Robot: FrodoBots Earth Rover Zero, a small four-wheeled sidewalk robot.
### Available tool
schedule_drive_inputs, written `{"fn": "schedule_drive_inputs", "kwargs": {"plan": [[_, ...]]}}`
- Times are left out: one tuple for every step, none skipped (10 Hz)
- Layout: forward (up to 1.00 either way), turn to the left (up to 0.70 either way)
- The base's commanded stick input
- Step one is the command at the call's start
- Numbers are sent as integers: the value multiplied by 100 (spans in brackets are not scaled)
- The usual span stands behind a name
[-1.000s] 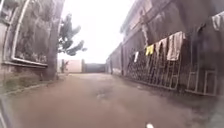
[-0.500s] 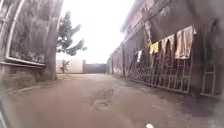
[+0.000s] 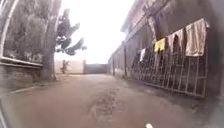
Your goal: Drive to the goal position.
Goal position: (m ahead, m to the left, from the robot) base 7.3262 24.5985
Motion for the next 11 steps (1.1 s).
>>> {"fn": "schedule_drive_inputs", "kwargs": {"plan": [[70, 28], [70, 0], [70, 0], [70, 0], [70, 0], [70, 0], [70, 0], [70, 0], [70, 0], [70, 0], [70, 9]]}}
